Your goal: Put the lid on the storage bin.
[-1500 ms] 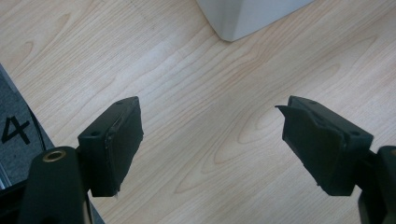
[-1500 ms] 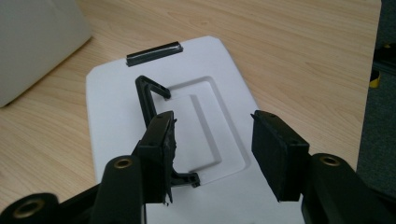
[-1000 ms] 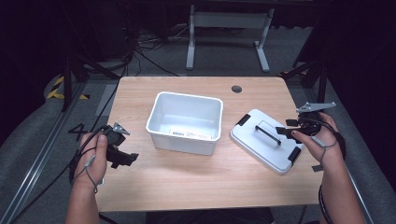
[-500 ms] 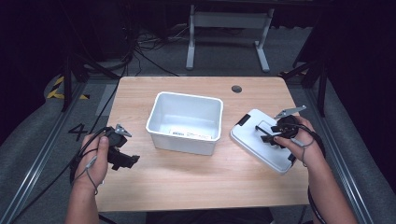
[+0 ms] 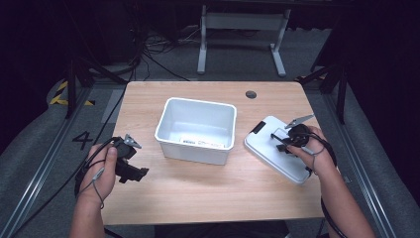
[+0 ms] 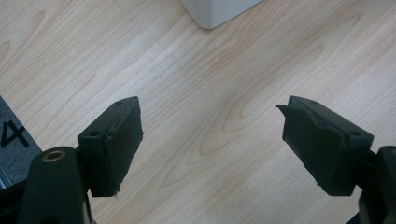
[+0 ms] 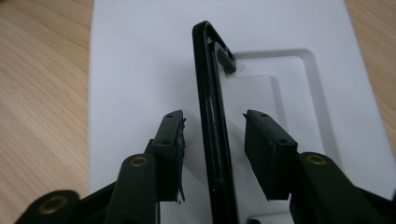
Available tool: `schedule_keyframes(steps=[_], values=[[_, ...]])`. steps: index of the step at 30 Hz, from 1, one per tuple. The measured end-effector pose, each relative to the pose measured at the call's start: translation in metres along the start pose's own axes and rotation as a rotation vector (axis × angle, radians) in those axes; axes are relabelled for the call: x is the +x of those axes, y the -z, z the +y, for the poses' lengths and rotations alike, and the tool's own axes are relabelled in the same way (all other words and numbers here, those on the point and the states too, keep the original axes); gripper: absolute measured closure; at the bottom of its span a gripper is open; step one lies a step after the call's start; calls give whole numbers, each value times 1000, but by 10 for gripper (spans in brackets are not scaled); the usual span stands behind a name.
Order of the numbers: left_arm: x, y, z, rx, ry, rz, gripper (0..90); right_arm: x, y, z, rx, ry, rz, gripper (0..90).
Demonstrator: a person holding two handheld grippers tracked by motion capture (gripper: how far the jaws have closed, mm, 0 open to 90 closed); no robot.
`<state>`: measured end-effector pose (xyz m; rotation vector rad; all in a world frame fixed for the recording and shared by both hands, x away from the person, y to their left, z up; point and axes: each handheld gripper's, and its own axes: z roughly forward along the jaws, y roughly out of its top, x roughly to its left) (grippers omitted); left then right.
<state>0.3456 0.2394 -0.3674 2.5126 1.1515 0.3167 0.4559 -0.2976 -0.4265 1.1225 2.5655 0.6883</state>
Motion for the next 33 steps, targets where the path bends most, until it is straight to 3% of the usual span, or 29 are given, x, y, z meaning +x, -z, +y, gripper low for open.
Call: schedule_keyframes(steps=[1,3,8,16,23,33], values=[[0,0,0,0,0,0,207,0,0,0,0,0,0,624],[0,0,-1,-1,6,0,207,-2,2,0,2,25,-18,714],[1,-1,-1,-1,0,0,207,-3,3,-1,-12,35,-7,808],[1,-3,-1,-1,-4,-7,207,-7,6,-1,-26,72,-37,845],[2,-4,-1,-11,-18,-3,206,-7,6,0,-36,89,-31,847],[8,1,-8,-24,15,3,206,4,45,16,-134,100,-27,849]])
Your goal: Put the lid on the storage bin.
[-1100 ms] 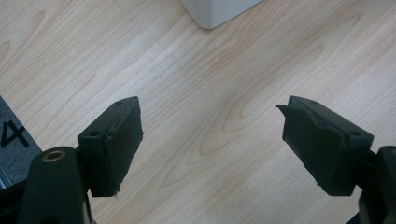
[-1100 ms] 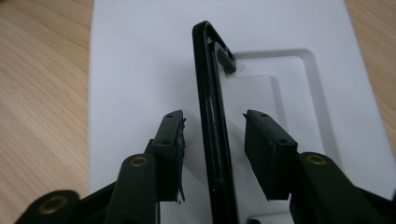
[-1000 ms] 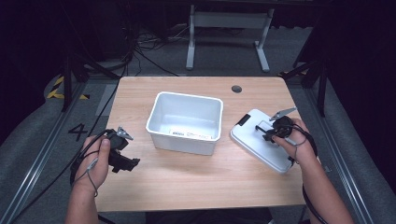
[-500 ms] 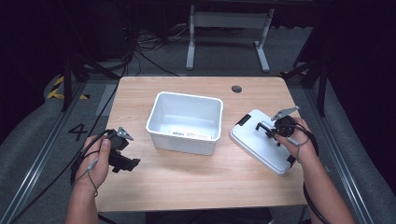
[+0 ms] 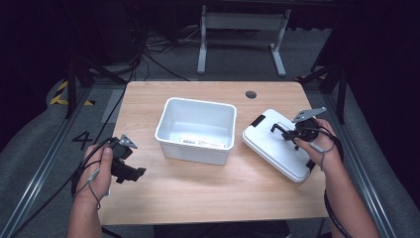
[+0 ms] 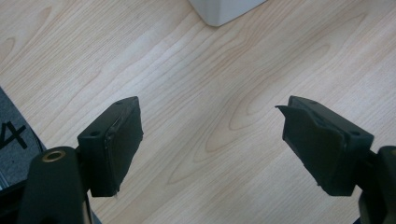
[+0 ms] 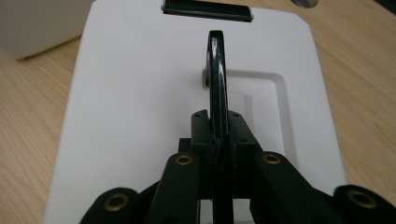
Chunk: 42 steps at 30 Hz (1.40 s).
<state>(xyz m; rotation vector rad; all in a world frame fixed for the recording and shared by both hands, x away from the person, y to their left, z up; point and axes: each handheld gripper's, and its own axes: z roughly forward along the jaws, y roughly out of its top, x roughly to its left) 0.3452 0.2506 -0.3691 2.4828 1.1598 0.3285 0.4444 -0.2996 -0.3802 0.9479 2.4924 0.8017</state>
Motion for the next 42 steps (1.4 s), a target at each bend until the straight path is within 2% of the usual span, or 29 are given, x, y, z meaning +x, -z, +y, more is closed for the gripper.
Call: schedule_keyframes(steps=[6,10,23,34,37,42], values=[[1,2,-2,-4,11,-3,206,5,25,13,-53,2,2,849],[1,2,-1,-4,5,-7,206,5,38,23,-49,-7,11,849],[2,2,0,-7,3,-7,206,1,69,52,-69,22,4,849],[3,2,0,-6,6,-10,206,5,72,78,-95,63,47,849],[5,2,-2,7,47,-17,206,10,71,89,-104,87,71,849],[9,5,-6,-5,85,-12,207,20,68,110,-116,135,105,849]])
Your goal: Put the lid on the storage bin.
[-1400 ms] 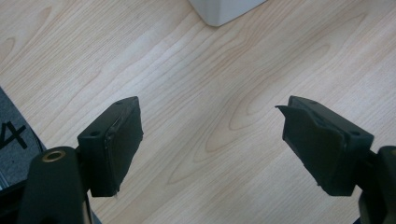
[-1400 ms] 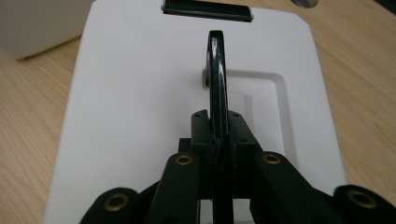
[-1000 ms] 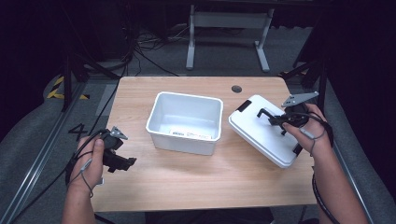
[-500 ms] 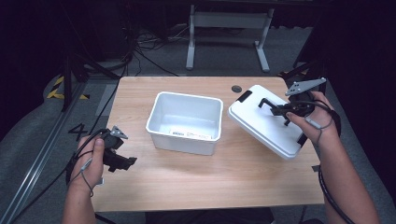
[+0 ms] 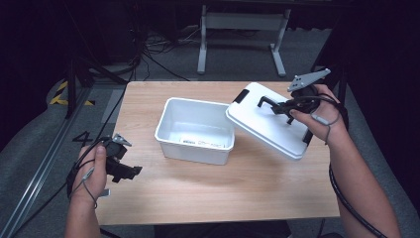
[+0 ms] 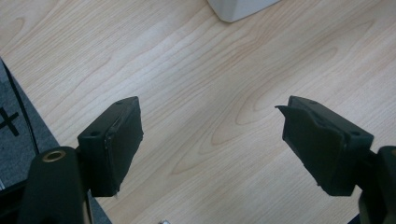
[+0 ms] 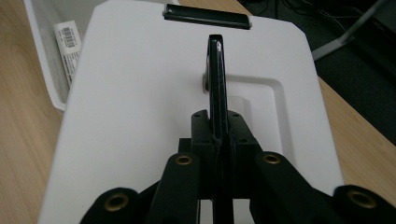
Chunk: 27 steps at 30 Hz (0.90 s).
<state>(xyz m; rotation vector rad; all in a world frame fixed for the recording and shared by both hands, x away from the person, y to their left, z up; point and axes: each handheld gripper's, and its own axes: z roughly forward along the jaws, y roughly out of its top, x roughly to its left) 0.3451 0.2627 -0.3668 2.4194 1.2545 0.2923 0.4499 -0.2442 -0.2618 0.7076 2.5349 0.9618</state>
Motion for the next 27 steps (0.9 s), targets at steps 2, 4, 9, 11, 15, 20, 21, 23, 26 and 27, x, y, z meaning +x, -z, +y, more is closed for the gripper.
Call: schedule_keyframes(steps=[2,4,9,11,15,20,21,23,26,27], values=[[1,1,0,-5,-6,-2,207,4,-3,9,-2,21,11,849],[1,1,0,-5,-10,-6,206,8,-6,19,-8,39,24,849],[1,2,-1,-4,-9,-9,207,15,-14,38,-18,78,54,849],[2,2,-1,-3,-10,-10,206,17,-18,45,-22,90,66,849],[3,3,-1,-5,-9,-11,206,23,-27,56,-22,113,83,849],[3,2,-1,-6,-5,-13,206,32,-38,70,-23,145,103,850],[3,2,-1,-6,-5,-13,206,32,-38,70,-23,145,103,850],[2,3,-1,-8,0,-16,206,37,-46,80,-19,170,115,849],[3,3,-1,-10,-2,-16,206,40,-52,85,-16,186,121,849],[3,3,-2,-11,-1,-15,206,42,-54,88,-13,189,121,849]])
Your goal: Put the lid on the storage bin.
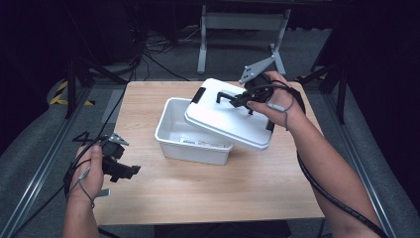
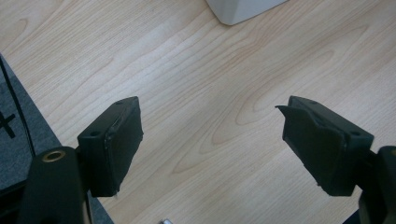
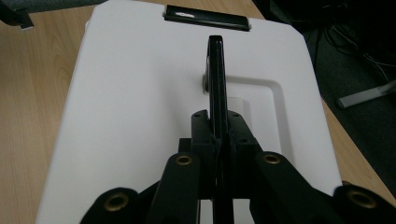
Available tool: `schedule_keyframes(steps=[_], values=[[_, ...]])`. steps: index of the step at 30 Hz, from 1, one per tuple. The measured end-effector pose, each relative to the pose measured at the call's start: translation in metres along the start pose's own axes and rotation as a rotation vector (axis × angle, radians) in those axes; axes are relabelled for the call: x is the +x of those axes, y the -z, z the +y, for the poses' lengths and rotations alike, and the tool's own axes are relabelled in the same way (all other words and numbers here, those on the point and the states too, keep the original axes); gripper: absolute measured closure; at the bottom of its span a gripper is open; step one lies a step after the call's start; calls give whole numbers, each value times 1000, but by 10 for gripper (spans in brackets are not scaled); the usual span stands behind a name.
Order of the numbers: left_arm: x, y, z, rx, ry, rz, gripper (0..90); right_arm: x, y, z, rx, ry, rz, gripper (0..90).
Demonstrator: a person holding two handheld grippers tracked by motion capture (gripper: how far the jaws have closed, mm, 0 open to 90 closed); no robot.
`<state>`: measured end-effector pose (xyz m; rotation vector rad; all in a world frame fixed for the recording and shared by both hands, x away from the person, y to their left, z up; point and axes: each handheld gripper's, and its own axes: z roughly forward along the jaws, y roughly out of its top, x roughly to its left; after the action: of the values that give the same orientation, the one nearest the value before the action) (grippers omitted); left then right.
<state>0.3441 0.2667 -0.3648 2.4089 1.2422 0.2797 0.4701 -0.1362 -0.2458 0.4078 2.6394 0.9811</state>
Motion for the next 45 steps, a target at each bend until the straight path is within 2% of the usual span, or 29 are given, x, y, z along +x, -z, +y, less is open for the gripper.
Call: schedule_keyframes(steps=[4,9,22,31,36,41,45], values=[[1,0,-2,0,0,3,207,2,-13,14,1,38,9,849],[1,3,-8,-5,11,7,207,4,-28,26,-3,63,34,849],[1,9,-23,-2,45,19,206,11,-70,48,-11,122,93,849],[3,9,-27,-1,54,20,206,12,-98,50,4,152,129,849],[4,7,-26,0,56,16,207,9,-110,45,18,149,143,849],[4,7,-25,4,47,13,207,9,-114,41,23,149,163,849],[4,8,-24,3,39,20,207,13,-114,40,34,165,161,848]])
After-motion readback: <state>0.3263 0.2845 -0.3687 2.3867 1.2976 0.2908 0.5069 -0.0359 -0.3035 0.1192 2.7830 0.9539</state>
